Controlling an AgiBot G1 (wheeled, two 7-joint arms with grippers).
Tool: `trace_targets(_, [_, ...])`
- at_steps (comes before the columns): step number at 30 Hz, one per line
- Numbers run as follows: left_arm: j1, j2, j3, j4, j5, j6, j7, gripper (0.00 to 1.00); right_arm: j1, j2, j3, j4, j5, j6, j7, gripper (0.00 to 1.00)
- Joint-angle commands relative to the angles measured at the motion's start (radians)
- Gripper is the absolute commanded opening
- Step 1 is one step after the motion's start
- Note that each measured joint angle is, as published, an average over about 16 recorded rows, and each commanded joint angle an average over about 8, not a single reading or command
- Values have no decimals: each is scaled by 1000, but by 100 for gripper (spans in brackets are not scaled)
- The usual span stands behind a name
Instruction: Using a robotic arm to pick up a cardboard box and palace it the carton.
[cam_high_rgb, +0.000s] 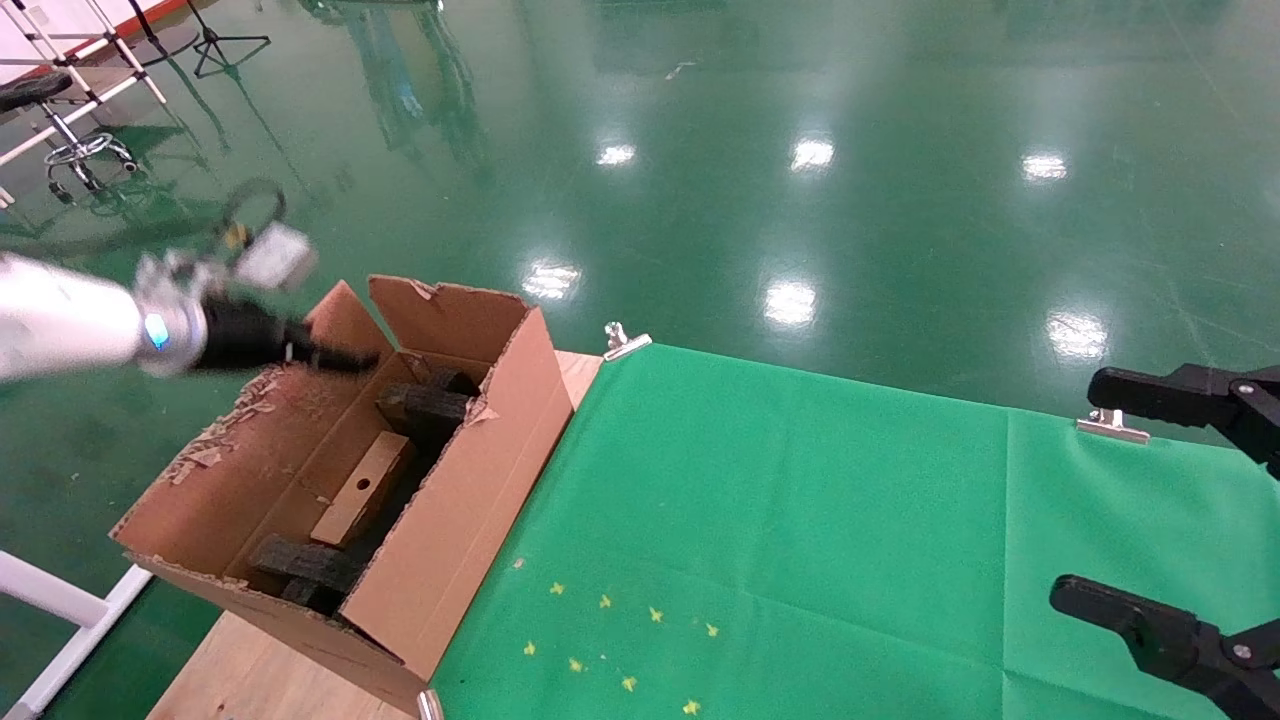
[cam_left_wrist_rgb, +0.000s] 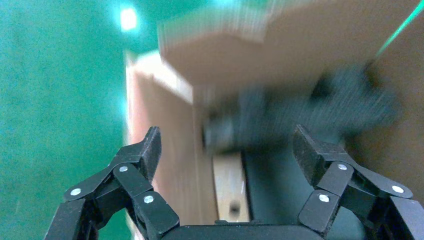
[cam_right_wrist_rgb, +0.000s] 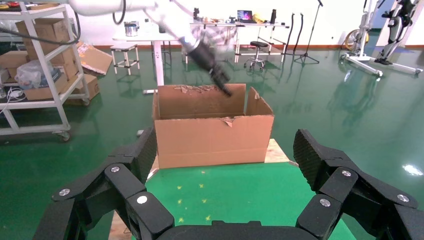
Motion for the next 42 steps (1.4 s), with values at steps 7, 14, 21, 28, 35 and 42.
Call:
trace_targets(7, [-43,-86,-33,-245,-73,183,-3,100,0,0,0,0,0,0,0,100])
trace_targets(14, [-47,-101,-33,-297,-82,232,-8,100,0,0,0,0,0,0,0,100])
trace_targets(21, [-18,-97,-50,-306,-111,229,4,100,0,0,0,0,0,0,0,100])
trace_targets(28, [60,-101,-103,-391,-208,266,33,100,0,0,0,0,0,0,0,100])
trace_targets(35, [143,-106,-159,-483,-312,306,63,100,0,0,0,0,0,0,0,100])
trace_targets(42, [227,-110,-215,-575,-417,346,95,100,0,0,0,0,0,0,0,100])
